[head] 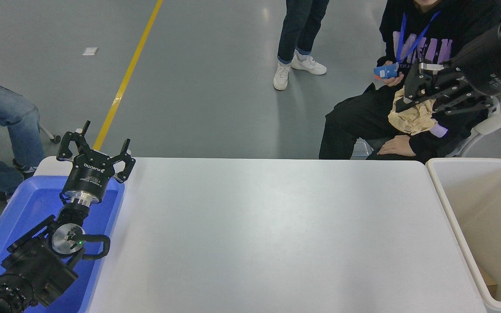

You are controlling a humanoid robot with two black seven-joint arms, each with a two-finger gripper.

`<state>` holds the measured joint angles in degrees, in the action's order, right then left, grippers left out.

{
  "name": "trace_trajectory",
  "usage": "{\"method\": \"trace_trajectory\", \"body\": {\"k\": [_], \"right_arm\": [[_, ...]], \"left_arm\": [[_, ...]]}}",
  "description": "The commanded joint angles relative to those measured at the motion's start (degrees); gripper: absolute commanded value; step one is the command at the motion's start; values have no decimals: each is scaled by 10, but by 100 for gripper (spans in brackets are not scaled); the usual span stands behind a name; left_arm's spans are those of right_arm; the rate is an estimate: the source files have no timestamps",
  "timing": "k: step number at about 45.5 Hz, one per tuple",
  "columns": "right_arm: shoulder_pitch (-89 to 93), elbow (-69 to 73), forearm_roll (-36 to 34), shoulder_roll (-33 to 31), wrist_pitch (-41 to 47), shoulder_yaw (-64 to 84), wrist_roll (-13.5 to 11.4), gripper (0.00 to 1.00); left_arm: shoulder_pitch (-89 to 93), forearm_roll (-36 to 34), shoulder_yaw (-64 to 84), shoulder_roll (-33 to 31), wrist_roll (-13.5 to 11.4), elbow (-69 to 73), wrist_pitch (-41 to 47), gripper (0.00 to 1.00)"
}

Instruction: Pick up paper ball place in dustbin

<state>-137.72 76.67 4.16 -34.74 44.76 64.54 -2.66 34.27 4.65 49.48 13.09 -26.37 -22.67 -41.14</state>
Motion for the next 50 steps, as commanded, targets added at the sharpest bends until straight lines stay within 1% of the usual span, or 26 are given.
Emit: {"method": "trace_trajectory", "body": {"k": [1,13,18,26,32,35,38,41,45,47,50], "right_arm": [[-15,4,1,-2,2,12,-1,0],[-16,-6,1,-9,2,66,-1,0],[-12,-27,12,-64,2,106,-2,0],[10,-33,13,-139,2,209,-2,0],[80,-68,11,-219,-4,218,-2,0],[132,-92,9,-238,-64,212,-2,0],[189,-112,3,-244,-133,191,-2,0],[262,-134,1,-252,-223,150,-2,0],[357,-144,1,-273,-317,77,-2,0],[407,-154,1,-281,-355,36,-2,0],[487,-184,1,-278,-385,-22,-2,0]], "left_arm": [[0,0,0,0,0,0,0,98],[0,0,0,0,0,0,0,98],[0,0,0,0,-1,0,0,98],[0,1,0,0,-1,0,1,98],[0,1,0,0,-1,0,1,98],[0,1,0,0,-1,0,1,98],[0,1,1,0,-1,0,1,98],[0,1,0,0,-1,0,1,98],[0,2,1,0,-1,0,1,98],[0,2,1,0,-1,0,1,98],[0,2,1,0,-1,0,1,98]]}}
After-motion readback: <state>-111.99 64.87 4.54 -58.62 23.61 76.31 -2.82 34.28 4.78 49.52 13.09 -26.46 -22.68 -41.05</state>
